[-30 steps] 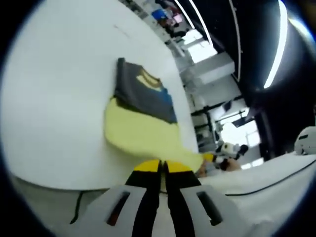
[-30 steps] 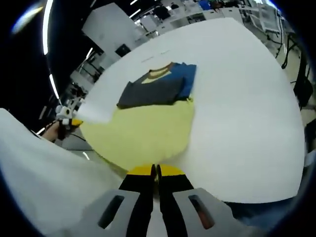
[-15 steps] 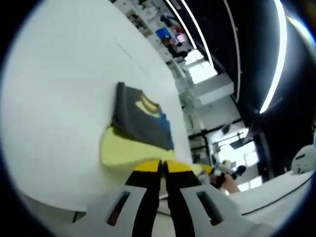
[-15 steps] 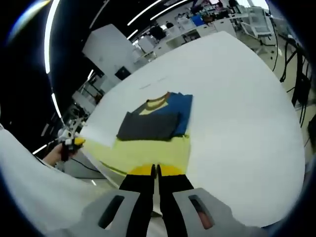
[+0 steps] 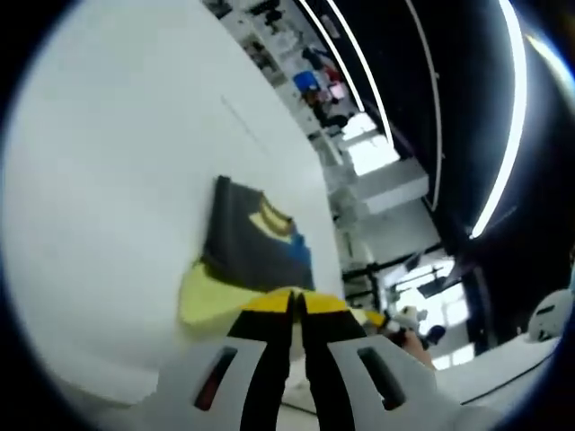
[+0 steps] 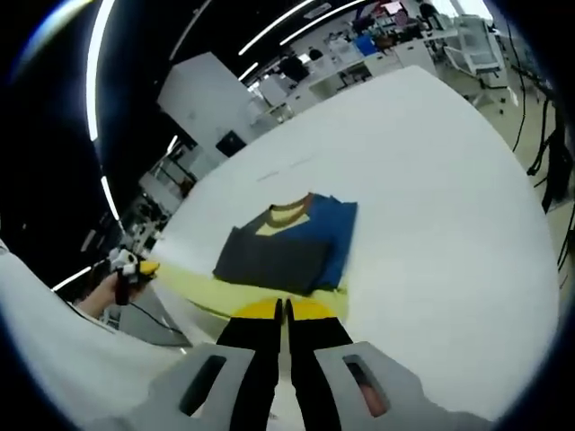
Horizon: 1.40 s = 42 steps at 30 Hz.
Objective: Fold the garment on the visible template until the final outline fits inside the template.
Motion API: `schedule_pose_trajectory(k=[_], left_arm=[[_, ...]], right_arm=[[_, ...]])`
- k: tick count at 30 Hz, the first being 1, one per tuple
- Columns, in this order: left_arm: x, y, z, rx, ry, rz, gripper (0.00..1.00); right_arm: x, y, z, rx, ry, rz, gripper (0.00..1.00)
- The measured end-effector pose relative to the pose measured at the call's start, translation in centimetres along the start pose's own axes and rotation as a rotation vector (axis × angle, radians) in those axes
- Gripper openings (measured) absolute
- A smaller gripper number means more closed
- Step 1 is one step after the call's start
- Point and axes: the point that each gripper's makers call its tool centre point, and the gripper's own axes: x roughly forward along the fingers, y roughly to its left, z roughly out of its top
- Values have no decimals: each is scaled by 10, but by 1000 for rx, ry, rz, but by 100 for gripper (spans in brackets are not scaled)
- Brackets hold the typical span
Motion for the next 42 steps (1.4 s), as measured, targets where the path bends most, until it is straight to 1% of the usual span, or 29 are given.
schedule_pose_trajectory(k=[13,20,23,27,31,33,35,36,38,39,42], left_arm=[[21,-2,27,-7,-29,-13,0],[29,-2,36,-23,-37,-21,0],[30,-2,38,-32,-37,-27,0],[31,-2,42,-43,-39,-33,0],[36,-2,51,-64,-61,-37,0],[37,0,55,-77,-76,-31,0],[39,-1,59,-80,-85,-40,0],[40,-1,58,-80,-81,-44,0],[45,3,55,-69,-58,-24,0],[47,7,55,-72,-58,-17,0],[48,8,56,-73,-59,-16,0]], right_arm=[[14,-11,25,2,-13,11,3],[20,-16,33,8,-15,6,3],[21,-16,35,3,-8,5,3],[22,-19,41,11,-18,5,3],[27,-23,48,8,-23,-8,1],[28,-29,51,-3,-28,-28,1],[28,-32,54,17,-42,-26,1],[28,-34,53,22,-41,-29,1],[30,-37,49,-2,-19,-44,1],[32,-37,46,-3,-7,-41,1],[39,-37,36,-6,21,-44,1]])
